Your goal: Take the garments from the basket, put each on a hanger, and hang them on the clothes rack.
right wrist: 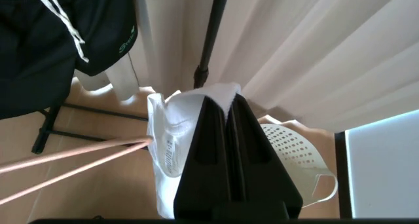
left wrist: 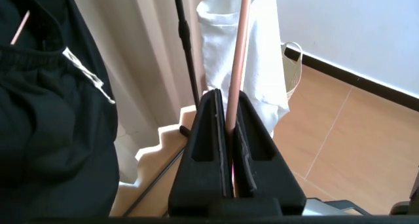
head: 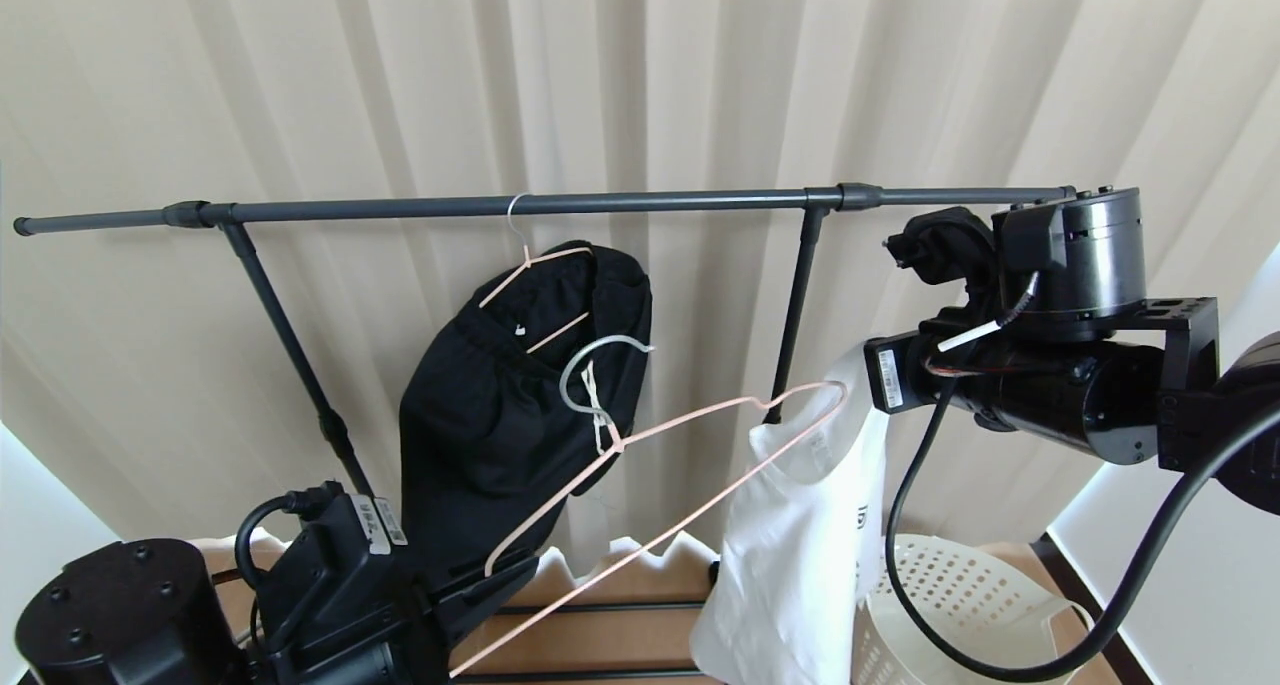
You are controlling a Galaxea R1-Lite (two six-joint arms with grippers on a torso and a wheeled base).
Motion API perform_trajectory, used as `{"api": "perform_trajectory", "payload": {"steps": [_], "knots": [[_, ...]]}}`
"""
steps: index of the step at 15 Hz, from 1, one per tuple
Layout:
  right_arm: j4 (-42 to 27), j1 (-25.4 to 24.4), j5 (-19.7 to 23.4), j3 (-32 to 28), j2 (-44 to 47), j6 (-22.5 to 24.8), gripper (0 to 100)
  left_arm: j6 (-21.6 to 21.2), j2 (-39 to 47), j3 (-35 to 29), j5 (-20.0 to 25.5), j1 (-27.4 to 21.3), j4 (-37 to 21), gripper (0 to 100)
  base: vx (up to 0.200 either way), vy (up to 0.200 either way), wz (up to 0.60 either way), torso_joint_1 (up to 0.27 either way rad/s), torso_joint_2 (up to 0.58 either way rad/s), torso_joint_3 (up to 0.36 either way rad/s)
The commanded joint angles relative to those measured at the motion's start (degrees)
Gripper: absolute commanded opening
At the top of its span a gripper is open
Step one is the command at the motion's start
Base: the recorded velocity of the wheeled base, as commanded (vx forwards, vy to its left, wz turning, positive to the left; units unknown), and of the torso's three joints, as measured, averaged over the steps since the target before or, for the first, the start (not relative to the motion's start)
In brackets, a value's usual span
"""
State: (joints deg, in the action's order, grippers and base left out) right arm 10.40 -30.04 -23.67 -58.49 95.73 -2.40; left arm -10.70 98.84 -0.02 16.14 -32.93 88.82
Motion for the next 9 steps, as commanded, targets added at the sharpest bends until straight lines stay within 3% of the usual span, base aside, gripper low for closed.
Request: {"api": "perform_trajectory", "payload": {"steps": [1, 9], "knots": [[0.1, -1.0, -0.1, 0.2, 0.2, -0.1, 0, 0.2, 3.6, 0.0, -0.1, -0.5, 1.2, 0, 0.000, 0.000, 0.00, 0.000, 0.00, 0.000], [0.9, -5.4, -0.2, 2.1, 0.2, -0.1, 0, 2.6, 5.9, 0.0, -0.3, -0.7, 1.2, 0, 0.000, 0.000, 0.00, 0.000, 0.00, 0.000]]}}
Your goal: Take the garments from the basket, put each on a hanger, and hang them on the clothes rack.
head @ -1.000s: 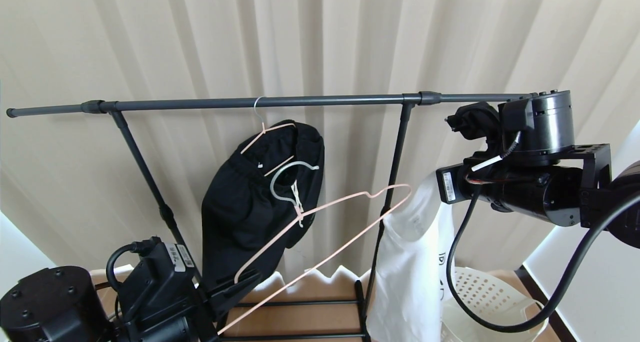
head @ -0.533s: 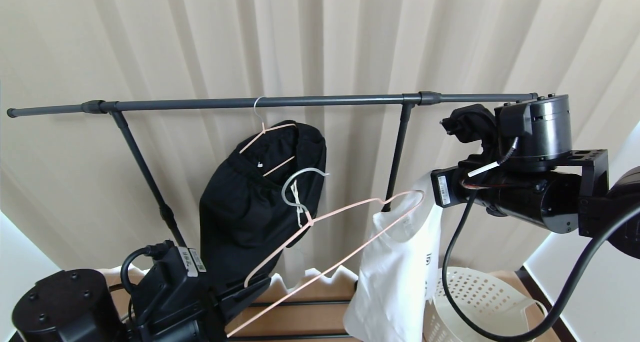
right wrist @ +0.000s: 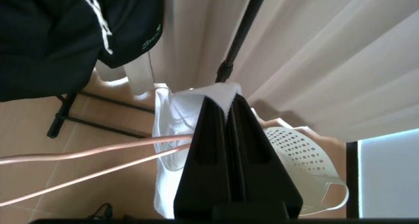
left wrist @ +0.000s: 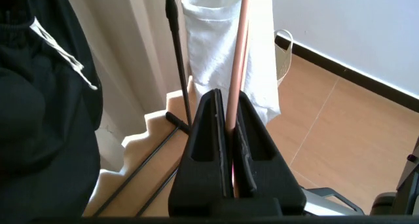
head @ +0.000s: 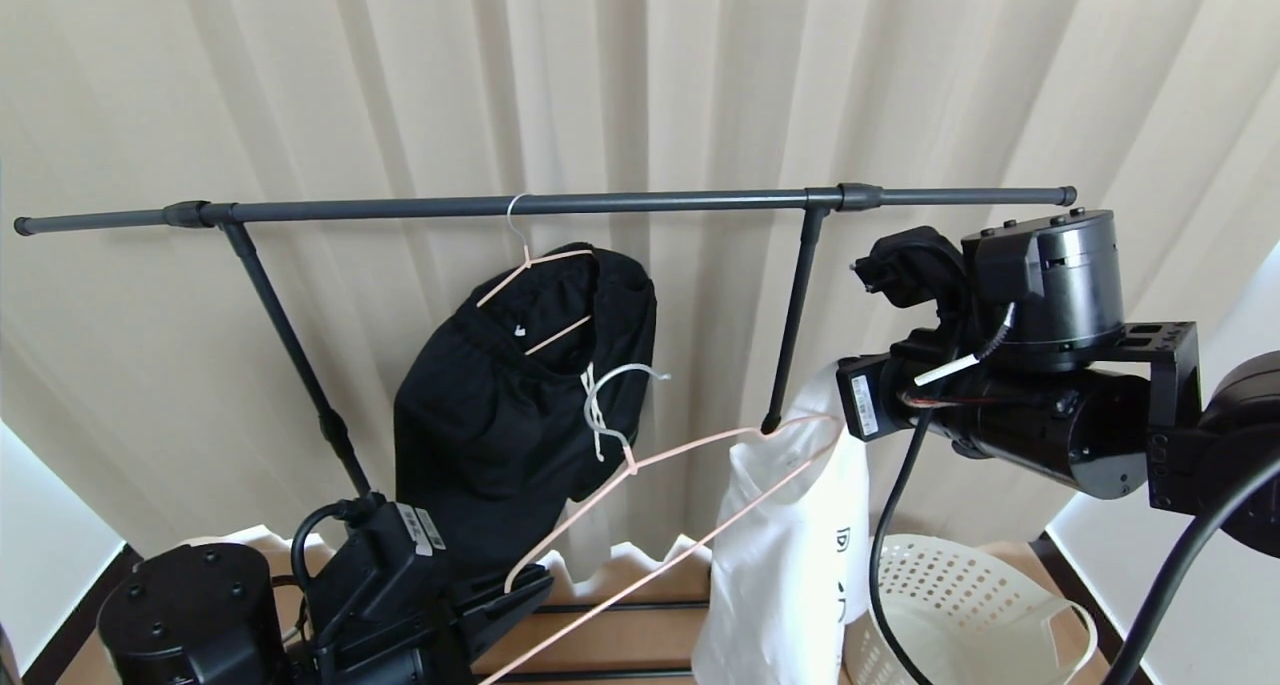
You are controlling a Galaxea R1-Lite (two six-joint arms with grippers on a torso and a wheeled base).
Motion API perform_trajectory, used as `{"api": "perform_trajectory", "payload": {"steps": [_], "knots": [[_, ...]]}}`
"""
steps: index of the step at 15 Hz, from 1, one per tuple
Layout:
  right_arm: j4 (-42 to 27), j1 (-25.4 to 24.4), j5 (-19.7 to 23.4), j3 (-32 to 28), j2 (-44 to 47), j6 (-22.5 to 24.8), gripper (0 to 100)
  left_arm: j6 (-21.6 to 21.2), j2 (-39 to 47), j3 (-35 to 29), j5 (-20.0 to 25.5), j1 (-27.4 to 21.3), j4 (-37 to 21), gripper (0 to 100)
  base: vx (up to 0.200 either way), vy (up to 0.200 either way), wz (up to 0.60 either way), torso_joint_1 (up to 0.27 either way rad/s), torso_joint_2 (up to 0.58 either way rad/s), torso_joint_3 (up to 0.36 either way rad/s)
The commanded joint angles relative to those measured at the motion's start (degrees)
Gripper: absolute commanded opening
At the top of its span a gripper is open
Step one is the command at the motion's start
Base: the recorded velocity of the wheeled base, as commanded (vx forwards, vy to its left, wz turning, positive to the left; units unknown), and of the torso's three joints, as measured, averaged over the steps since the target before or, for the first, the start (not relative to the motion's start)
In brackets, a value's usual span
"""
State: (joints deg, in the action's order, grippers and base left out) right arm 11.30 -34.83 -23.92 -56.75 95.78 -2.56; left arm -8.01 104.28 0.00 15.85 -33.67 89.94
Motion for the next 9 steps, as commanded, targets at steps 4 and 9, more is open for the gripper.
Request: {"api": "perform_trajectory", "payload": {"steps": [4, 9], "knots": [[0.0, -1.6, 0.0, 0.6, 0.4, 0.0, 0, 0.0, 0.3, 0.0, 0.0, 0.0, 0.1, 0, 0.000, 0.000, 0.00, 0.000, 0.00, 0.000], [0.0, -2.5, 0.0, 0.8, 1.2, -0.1, 0, -0.1, -1.3, 0.0, 0.0, 0.0, 0.1, 0, 0.000, 0.000, 0.00, 0.000, 0.00, 0.000]]}}
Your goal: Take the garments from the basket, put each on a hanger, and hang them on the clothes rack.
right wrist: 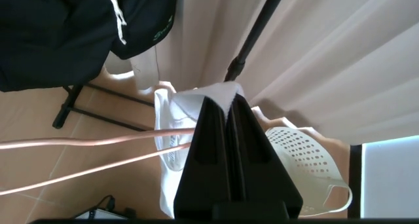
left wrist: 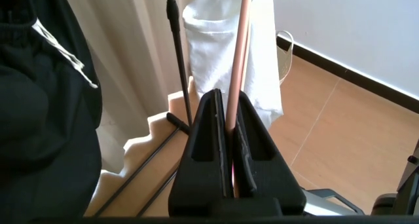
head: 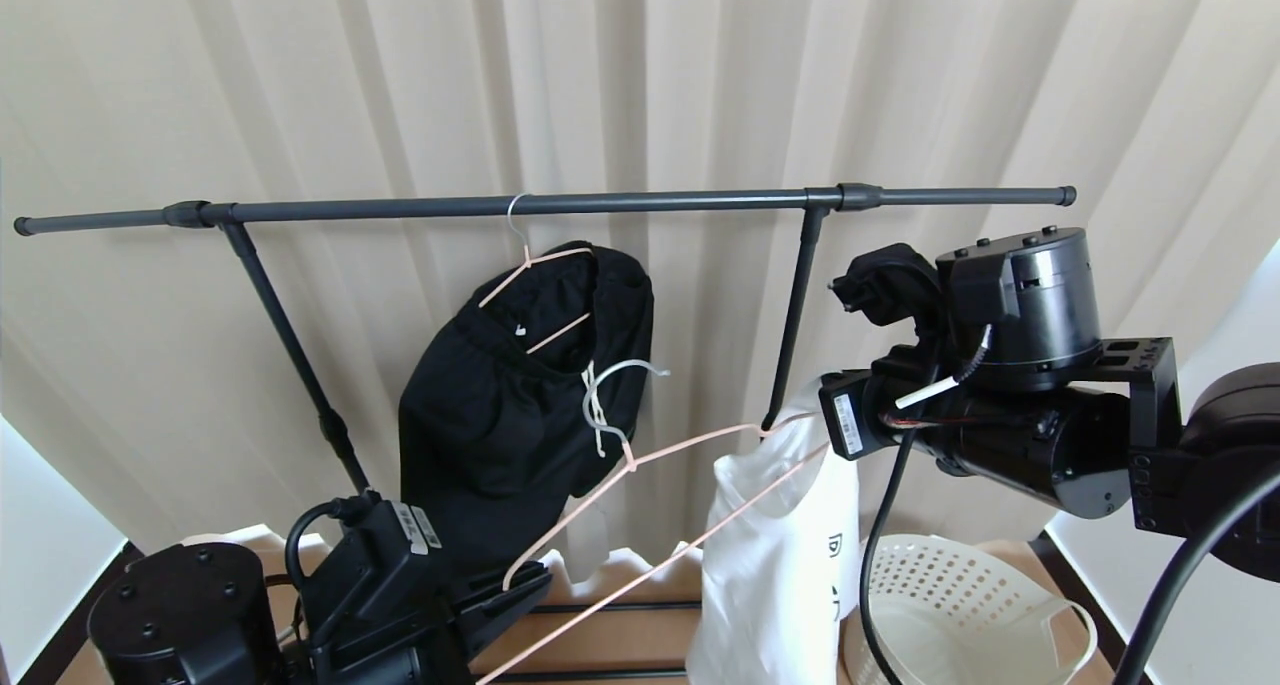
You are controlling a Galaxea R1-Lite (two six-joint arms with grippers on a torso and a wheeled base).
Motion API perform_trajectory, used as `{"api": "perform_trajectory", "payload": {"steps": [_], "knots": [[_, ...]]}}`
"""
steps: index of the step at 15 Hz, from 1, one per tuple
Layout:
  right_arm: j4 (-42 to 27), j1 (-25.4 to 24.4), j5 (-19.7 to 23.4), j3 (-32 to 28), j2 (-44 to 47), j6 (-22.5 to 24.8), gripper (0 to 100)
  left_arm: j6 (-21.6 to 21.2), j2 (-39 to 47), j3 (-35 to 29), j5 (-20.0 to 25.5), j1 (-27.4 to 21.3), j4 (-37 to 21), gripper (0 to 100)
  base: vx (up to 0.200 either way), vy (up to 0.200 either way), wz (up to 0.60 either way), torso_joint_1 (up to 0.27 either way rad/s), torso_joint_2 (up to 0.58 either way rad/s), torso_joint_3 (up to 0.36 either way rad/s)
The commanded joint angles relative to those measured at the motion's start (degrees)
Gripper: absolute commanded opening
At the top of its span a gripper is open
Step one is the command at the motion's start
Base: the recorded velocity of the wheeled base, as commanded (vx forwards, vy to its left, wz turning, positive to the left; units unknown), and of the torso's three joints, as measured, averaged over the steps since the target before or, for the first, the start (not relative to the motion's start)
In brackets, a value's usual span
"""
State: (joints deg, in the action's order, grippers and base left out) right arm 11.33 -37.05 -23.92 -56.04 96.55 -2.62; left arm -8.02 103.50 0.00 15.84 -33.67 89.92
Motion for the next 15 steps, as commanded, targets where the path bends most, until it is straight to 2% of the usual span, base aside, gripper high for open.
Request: {"api": "perform_trajectory", "payload": {"steps": [1, 9, 14, 15], "knots": [[0.0, -0.7, 0.0, 0.2, 0.4, 0.0, 0, 0.0, -1.2, 0.0, 0.0, 0.0, 0.1, 0, 0.000, 0.000, 0.00, 0.000, 0.00, 0.000], [0.1, -5.8, -0.3, 1.0, -1.5, -0.1, 0, -0.1, -1.8, 0.0, -0.1, 0.4, 0.1, 0, 0.000, 0.000, 0.00, 0.000, 0.00, 0.000], [0.3, -5.6, -0.8, 0.3, -3.4, -0.1, 0, -0.6, -2.0, 0.0, -0.4, 3.3, 0.1, 0, 0.000, 0.000, 0.00, 0.000, 0.00, 0.000], [1.8, -5.1, -2.4, 0.3, -3.1, 0.0, 0, -0.5, -2.0, 0.0, -0.7, 4.1, 0.1, 0, 0.000, 0.000, 0.00, 0.000, 0.00, 0.000]]}}
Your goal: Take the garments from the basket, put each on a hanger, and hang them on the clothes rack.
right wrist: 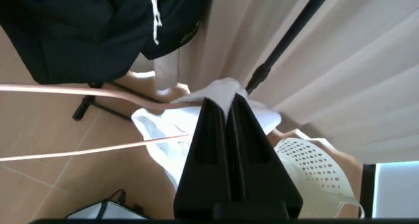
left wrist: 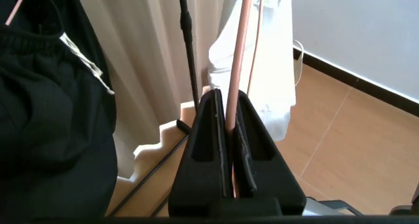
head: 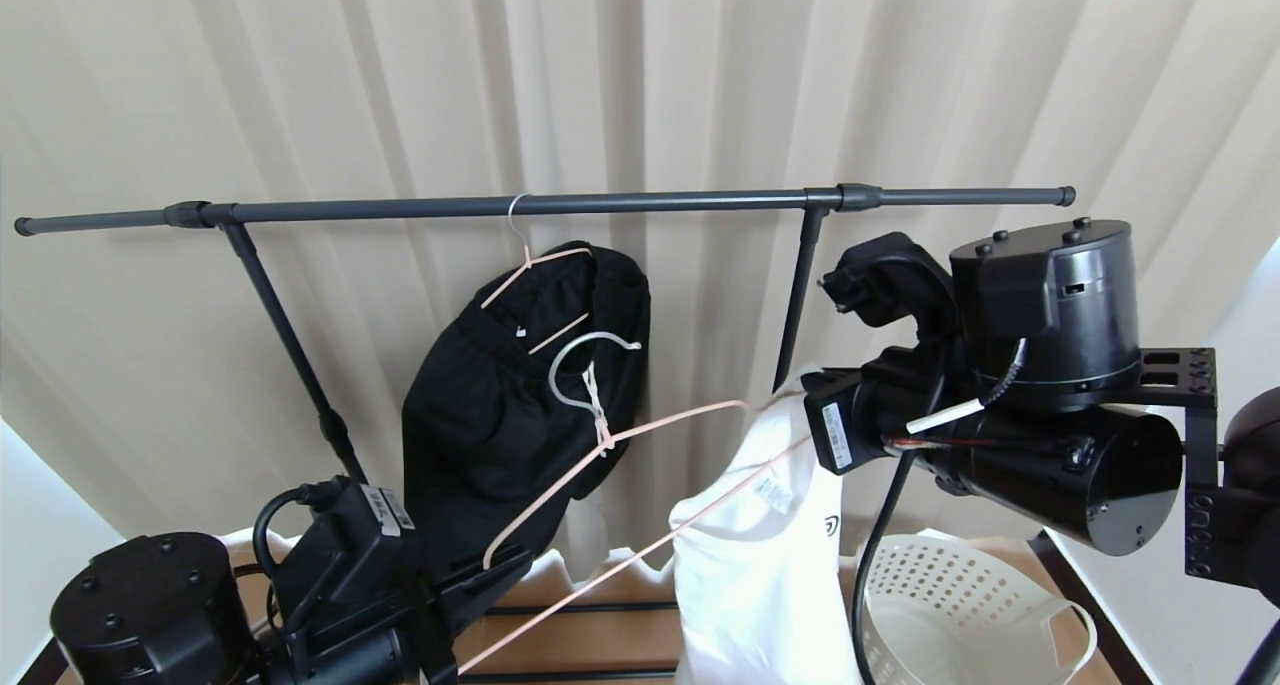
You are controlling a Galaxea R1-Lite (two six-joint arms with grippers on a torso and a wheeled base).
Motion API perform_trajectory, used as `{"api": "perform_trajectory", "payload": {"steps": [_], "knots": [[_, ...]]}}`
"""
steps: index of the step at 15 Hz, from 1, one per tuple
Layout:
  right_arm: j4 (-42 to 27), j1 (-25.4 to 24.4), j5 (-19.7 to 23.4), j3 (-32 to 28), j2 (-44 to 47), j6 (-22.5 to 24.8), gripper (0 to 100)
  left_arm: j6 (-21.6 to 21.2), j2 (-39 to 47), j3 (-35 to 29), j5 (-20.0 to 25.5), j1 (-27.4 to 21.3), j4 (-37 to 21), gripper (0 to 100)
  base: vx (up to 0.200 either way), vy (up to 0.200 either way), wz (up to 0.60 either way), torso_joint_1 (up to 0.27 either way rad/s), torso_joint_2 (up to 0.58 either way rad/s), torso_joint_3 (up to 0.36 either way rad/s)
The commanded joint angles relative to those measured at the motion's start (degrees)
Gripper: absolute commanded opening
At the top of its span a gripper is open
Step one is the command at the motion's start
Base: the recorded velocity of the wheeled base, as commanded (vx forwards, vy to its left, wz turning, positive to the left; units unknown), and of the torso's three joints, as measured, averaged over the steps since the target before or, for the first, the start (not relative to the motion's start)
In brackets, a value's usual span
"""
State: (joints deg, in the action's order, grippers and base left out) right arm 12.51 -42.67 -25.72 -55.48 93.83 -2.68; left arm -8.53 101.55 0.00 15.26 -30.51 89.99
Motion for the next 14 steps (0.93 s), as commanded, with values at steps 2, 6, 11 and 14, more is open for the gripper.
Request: {"api": "perform_trajectory", "payload": {"steps": [2, 6, 11, 14], "knots": [[4.5, 0.7, -5.0, -0.2, 0.5, 0.2, 0, 0.2, -0.3, 0.0, -1.6, 1.1, 0.0, 0, 0.000, 0.000, 0.00, 0.000, 0.00, 0.000], [6.4, 0.3, -7.3, 0.2, 3.1, 0.2, 0, 0.5, -0.3, -0.3, -2.3, 1.1, 0.0, 0, 0.000, 0.000, 0.00, 0.000, 0.00, 0.000], [6.4, -3.8, -7.1, 0.3, 3.4, 0.0, 0, 0.7, -0.1, -0.9, -2.3, 0.6, 0.0, 0, 0.000, 0.000, 0.00, 0.000, 0.00, 0.000], [6.4, -5.9, -7.1, 0.3, 3.0, -0.7, 0, 0.6, 0.1, -0.5, -2.3, 0.5, 0.0, 0, 0.000, 0.000, 0.00, 0.000, 0.00, 0.000]]}}
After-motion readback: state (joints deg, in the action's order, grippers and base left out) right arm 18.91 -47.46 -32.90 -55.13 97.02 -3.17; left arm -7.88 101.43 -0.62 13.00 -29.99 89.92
